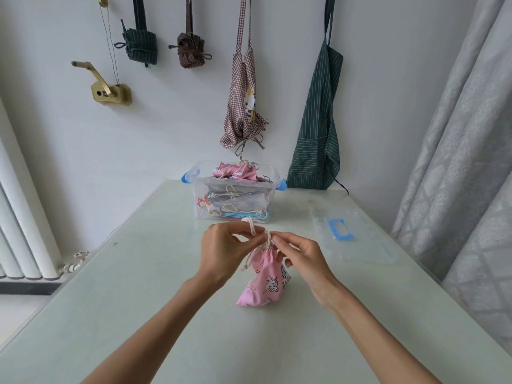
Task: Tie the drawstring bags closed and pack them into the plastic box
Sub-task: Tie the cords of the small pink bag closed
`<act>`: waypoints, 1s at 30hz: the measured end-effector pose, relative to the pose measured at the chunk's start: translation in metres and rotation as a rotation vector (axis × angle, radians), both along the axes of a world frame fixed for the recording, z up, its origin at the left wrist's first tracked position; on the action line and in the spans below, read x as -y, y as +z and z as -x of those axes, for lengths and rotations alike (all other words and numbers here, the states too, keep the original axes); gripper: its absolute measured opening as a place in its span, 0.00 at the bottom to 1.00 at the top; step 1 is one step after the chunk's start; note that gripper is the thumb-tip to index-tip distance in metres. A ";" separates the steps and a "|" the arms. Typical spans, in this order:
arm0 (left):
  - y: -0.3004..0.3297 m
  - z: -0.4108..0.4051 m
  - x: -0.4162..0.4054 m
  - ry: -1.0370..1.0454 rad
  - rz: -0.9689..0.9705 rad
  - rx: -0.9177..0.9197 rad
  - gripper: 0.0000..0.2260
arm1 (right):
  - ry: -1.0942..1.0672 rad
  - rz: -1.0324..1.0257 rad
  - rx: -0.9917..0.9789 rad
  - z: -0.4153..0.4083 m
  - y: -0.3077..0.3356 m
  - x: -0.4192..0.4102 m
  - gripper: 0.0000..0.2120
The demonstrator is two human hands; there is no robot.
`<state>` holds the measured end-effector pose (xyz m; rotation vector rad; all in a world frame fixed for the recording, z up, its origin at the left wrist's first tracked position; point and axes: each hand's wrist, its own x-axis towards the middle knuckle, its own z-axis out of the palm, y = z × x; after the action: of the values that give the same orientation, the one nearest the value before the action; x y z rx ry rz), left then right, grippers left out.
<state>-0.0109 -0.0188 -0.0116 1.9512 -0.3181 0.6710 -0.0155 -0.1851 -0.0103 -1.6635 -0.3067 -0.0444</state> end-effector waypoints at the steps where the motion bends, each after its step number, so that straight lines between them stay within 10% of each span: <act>1: 0.000 -0.001 0.001 -0.007 -0.002 0.003 0.05 | -0.002 -0.001 0.000 0.000 0.000 -0.001 0.06; 5: 0.001 -0.004 -0.001 -0.025 -0.065 0.003 0.04 | -0.134 0.071 0.102 -0.002 0.002 0.001 0.04; 11: -0.005 -0.007 -0.014 0.108 -0.200 -0.006 0.08 | -0.575 1.013 0.927 -0.007 -0.005 0.014 0.04; 15: -0.016 -0.005 -0.021 0.110 -0.326 -0.076 0.08 | -0.546 1.297 1.095 -0.010 -0.023 0.029 0.06; 23: -0.009 -0.020 -0.024 -0.029 -0.379 -0.331 0.08 | -0.283 1.078 0.582 -0.023 -0.019 0.030 0.03; 30: -0.013 -0.006 -0.013 -0.198 -0.400 -0.283 0.29 | -0.224 0.603 0.090 -0.031 -0.018 0.023 0.06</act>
<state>-0.0051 -0.0053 -0.0243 2.3213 -0.4888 0.2048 0.0153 -0.2085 -0.0286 -2.2950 -0.2090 -0.2117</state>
